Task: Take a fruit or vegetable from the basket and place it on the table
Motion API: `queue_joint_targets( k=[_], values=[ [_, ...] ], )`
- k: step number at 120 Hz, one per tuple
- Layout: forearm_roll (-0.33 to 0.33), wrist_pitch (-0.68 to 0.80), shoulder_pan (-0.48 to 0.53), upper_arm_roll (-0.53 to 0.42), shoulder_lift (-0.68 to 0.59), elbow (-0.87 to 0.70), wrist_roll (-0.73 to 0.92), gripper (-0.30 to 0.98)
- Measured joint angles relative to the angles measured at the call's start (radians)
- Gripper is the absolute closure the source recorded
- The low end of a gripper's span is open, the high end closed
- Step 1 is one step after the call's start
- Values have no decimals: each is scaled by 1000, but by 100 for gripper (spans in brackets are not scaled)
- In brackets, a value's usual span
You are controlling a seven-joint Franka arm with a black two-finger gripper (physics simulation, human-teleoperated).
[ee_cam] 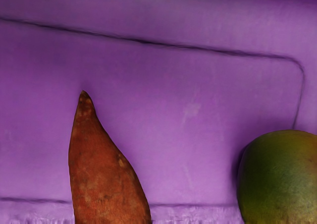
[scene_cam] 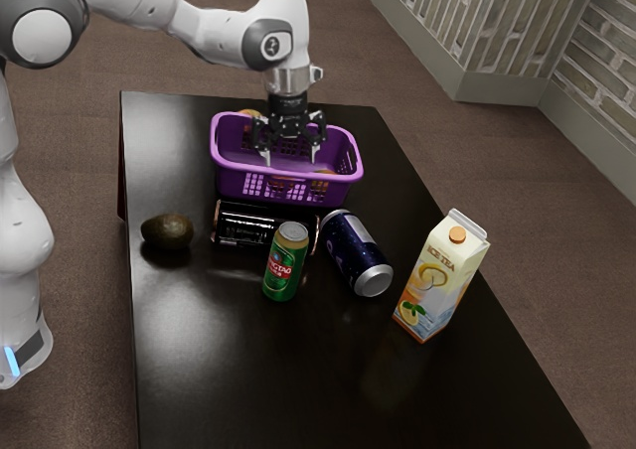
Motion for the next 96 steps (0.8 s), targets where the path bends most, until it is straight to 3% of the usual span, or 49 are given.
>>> queue_joint_targets(
  k=[25, 96],
  values=[
    [-62, 2, -2, 1, -7, -21, -55, 0],
    [-96, 6, 9, 7, 37, -22, -145, 0]
  ],
)
